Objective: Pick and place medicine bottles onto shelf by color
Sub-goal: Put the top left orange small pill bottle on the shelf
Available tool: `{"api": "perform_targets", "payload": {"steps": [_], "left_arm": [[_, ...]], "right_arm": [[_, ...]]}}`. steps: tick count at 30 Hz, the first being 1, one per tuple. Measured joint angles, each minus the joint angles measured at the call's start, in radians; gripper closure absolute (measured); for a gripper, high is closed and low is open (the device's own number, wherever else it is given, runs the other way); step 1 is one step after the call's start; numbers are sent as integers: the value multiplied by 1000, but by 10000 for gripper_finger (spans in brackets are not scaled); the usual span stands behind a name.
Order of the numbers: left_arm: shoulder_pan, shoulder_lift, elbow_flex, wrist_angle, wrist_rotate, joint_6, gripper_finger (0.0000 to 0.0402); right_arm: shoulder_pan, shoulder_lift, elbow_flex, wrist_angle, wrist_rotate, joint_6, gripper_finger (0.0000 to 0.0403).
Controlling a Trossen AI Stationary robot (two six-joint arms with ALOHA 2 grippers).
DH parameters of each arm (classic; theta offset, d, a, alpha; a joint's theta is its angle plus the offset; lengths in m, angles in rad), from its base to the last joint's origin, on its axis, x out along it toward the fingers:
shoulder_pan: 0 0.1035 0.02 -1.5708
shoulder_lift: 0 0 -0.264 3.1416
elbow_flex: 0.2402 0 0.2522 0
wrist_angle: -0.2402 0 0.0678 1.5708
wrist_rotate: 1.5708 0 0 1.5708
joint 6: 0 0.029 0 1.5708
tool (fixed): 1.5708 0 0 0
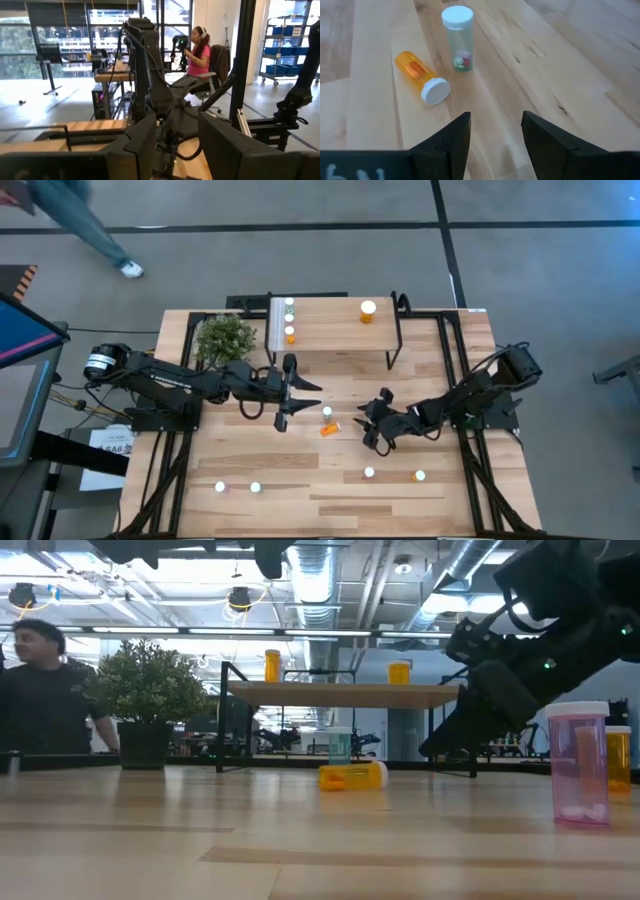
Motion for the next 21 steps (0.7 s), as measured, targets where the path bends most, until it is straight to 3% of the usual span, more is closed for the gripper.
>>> {"api": "perform_targets", "payload": {"steps": [10,21], "left_arm": [[0,0,0,-157,-72,-52,264],[-22,10,0,-355,-82,-194,264]], "right_arm": [[10,-117,0,6,-4,-49,209],[30,-201,0,1,-7,-121,210]]}}
